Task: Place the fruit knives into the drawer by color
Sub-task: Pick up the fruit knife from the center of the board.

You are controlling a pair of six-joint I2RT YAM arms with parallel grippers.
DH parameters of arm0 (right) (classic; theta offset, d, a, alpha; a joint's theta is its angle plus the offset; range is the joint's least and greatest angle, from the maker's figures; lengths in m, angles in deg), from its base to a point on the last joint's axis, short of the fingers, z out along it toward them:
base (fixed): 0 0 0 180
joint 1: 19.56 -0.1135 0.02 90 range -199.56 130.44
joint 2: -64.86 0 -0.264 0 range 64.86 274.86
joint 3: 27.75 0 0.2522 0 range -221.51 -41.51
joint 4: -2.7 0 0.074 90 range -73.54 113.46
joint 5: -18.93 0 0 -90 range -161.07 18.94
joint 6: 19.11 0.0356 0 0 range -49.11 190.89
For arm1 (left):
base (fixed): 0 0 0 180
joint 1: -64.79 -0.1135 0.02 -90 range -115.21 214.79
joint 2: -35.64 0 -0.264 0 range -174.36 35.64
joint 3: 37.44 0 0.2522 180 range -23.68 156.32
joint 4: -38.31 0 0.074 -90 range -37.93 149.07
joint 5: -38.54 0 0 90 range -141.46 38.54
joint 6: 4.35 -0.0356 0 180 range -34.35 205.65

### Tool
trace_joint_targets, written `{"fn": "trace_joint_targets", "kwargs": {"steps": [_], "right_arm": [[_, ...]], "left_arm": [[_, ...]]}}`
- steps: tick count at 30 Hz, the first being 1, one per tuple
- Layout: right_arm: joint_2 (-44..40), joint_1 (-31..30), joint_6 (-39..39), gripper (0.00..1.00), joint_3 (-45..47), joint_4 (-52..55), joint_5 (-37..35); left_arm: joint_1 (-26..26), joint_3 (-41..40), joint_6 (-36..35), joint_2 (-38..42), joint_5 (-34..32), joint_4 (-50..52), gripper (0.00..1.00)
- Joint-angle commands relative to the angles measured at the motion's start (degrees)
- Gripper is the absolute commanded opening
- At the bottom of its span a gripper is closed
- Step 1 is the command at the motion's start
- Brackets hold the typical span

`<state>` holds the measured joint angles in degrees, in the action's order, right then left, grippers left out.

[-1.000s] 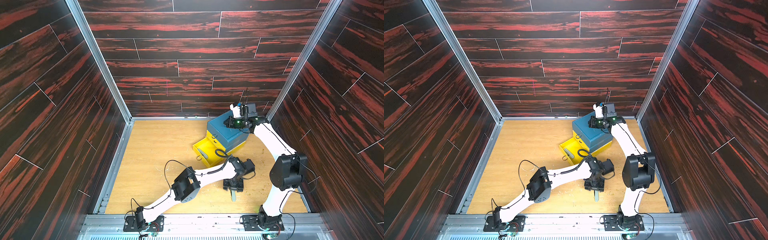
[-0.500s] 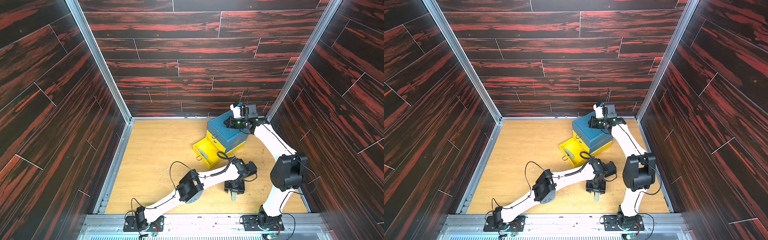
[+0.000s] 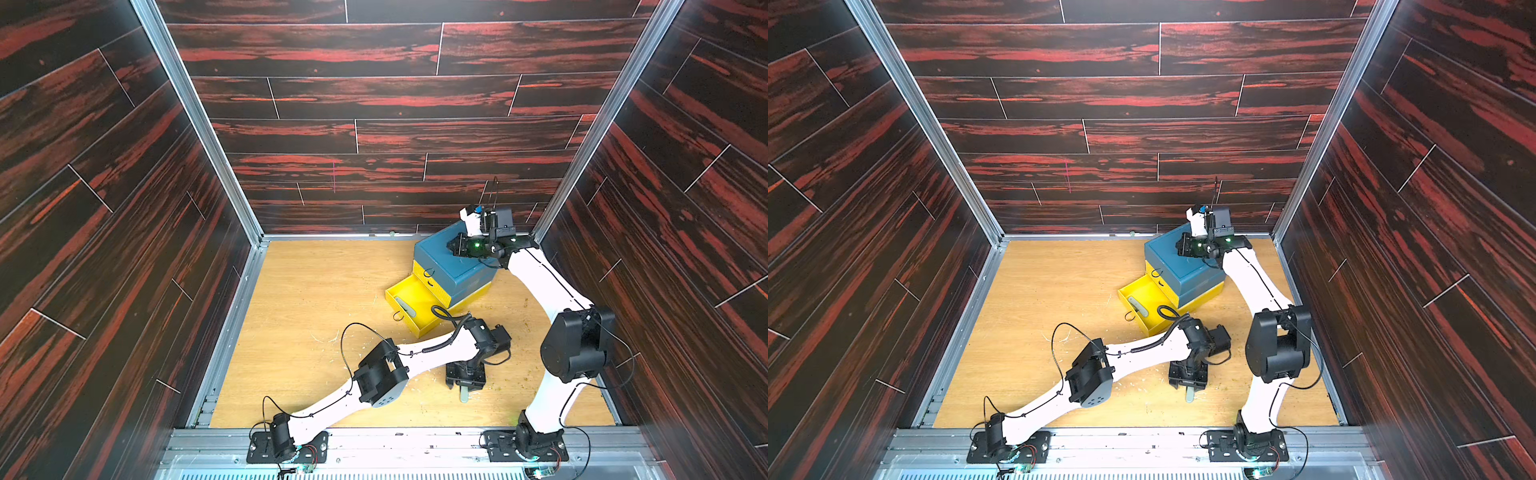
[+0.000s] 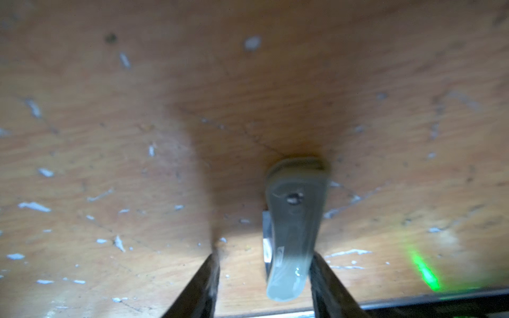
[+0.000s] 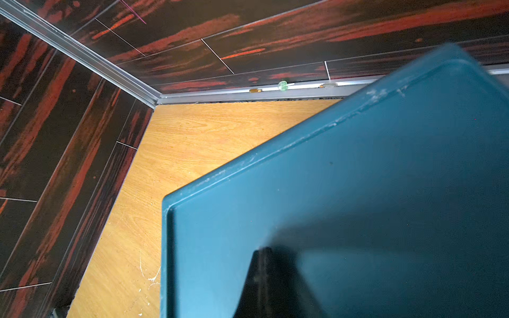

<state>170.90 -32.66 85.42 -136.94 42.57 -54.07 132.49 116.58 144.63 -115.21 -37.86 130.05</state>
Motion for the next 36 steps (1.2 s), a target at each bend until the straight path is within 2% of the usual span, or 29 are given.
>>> {"fn": "trace_joint_targets", "kwargs": {"steps": [1, 11, 21, 28, 36], "right_arm": [[6.46, -0.16, 0.24, 0.00, 5.88, 18.19, -4.37], [6.72, -0.14, 0.15, 0.00, 5.70, 18.19, -4.16], [7.11, -0.14, 0.06, 0.00, 5.88, 17.94, -3.93], [7.16, -0.08, 0.03, 0.00, 5.53, 18.02, -3.73], [7.17, -0.10, -0.07, 0.00, 5.88, 18.14, -4.16]], "left_arm": [[-0.60, -3.00, 0.29, 1.94, 1.13, 1.05, 0.52], [-1.12, -3.60, 0.49, 1.62, 1.22, -1.46, 0.49], [-1.24, -1.70, 0.05, 0.19, 1.97, -0.63, 0.32], [-1.31, -2.16, -0.16, 0.74, 2.04, -0.62, 0.15], [-1.65, -6.74, -0.44, 4.53, 0.15, -1.64, 0.10]]}}
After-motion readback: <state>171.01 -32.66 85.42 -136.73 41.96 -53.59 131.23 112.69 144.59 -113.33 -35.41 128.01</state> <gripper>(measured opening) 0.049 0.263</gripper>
